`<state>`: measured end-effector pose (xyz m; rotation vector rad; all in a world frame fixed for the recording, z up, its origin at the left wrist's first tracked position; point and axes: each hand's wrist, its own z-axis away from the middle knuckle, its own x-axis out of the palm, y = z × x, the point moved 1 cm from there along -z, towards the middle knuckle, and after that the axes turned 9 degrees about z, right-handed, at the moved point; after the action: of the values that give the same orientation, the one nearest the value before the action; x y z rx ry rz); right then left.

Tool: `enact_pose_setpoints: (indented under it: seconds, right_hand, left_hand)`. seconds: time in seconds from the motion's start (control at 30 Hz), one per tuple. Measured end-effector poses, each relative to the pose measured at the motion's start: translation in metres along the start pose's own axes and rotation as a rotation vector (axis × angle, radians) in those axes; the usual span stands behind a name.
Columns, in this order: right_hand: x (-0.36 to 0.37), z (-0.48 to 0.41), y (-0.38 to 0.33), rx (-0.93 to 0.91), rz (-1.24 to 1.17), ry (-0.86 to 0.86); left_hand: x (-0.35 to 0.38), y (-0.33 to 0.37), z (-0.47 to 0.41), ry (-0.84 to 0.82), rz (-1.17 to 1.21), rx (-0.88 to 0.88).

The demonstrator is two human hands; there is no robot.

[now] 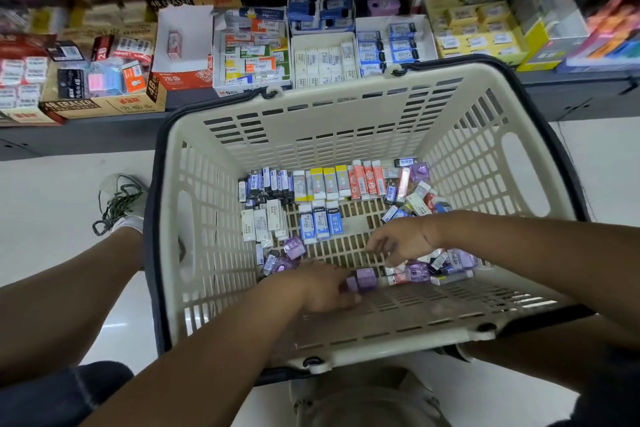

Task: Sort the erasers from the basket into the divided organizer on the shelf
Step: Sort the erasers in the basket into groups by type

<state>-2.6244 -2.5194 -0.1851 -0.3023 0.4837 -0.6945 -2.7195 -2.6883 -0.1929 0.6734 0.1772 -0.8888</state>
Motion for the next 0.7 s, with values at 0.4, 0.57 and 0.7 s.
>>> enact_pose_setpoints:
  seconds: [0.4,0.57,0.7]
  right_hand:
    - [-0.002,-0.053,-0.13,-0.346,0.028,0.168]
    - [0.033,-0.084,-0.146,-0.348,0.548,0.23]
    - [0.05,-0.076,-0.141,-0.299,0.761,0.245]
  left_hand:
    - [-0.068,-0.021,0.16,0.756,0.59,-0.133]
    - [-0.06,-0.053,0.182,1.311,0.198,-0.32]
    - [-0.049,-0.055,0.169,1.204,0.604,-0.305]
